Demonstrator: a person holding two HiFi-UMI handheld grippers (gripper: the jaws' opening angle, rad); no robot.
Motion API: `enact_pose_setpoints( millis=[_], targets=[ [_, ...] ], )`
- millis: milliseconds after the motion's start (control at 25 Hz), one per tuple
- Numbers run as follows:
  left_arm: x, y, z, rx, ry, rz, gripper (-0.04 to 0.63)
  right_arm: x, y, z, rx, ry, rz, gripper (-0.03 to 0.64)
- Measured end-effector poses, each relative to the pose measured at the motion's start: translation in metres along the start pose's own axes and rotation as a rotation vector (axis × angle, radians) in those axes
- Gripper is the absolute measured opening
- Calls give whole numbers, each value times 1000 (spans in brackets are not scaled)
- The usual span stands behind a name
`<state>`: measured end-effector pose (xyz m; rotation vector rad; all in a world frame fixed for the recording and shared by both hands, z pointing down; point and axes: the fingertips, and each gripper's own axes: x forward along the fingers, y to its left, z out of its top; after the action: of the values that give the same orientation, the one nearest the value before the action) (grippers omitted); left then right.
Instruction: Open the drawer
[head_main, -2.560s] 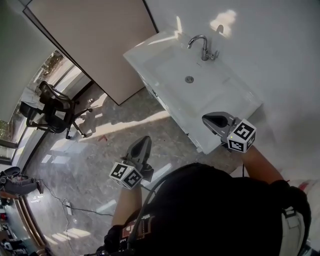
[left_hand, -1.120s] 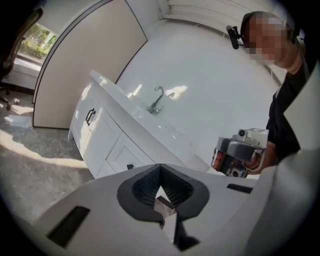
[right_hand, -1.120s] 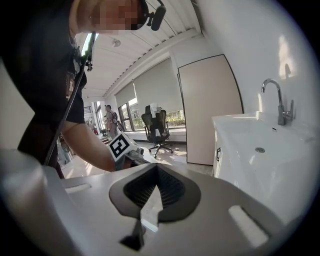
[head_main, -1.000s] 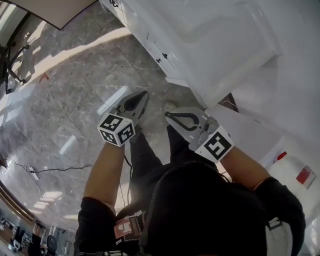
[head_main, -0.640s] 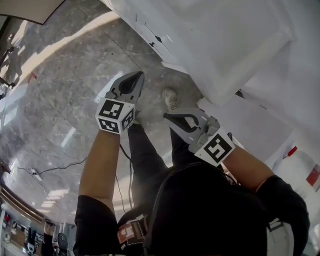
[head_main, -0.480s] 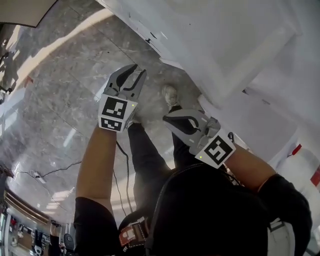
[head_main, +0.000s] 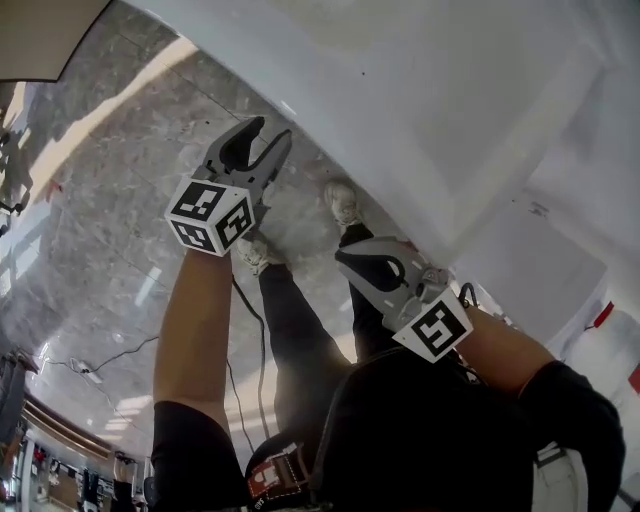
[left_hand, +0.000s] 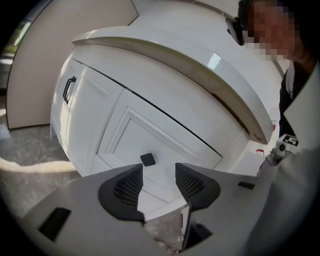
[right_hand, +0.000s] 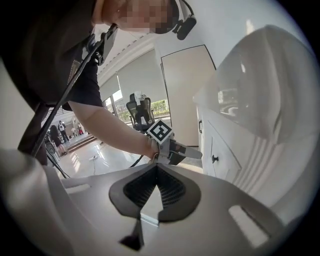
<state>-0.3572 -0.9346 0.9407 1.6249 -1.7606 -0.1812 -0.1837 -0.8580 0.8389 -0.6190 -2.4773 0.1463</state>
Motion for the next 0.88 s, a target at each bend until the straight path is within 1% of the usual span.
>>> enact_pose_setpoints(
  millis=[120, 280, 360, 440, 520, 600, 680, 880],
  targets=[
    [4, 10, 2, -62, -26, -15, 186, -3, 6, -13, 19, 51, 10, -5],
    [19, 16, 0, -142, -28, -55, 186, -6, 2, -16, 20, 66, 13, -5],
    [30, 18, 5, -163, -42, -68, 186, -9, -5, -16, 5, 83, 18, -5],
    [37, 19, 10, -186, -60, -78, 186, -8, -10, -7, 9, 41, 12, -5],
    [38, 17, 7, -203, -51, -104, 186, -5, -6, 1, 25, 12, -1, -5],
    [38, 14, 3, -210, -29, -137, 186, -1, 1, 2, 26, 29, -2, -5],
    [41, 14, 3, -214, -20, -158, 186, 3, 3, 5, 7, 41, 8, -5],
    [41, 22, 4, -284, -62, -191, 184, 7, 5, 5, -18, 77, 25, -5]
  ],
)
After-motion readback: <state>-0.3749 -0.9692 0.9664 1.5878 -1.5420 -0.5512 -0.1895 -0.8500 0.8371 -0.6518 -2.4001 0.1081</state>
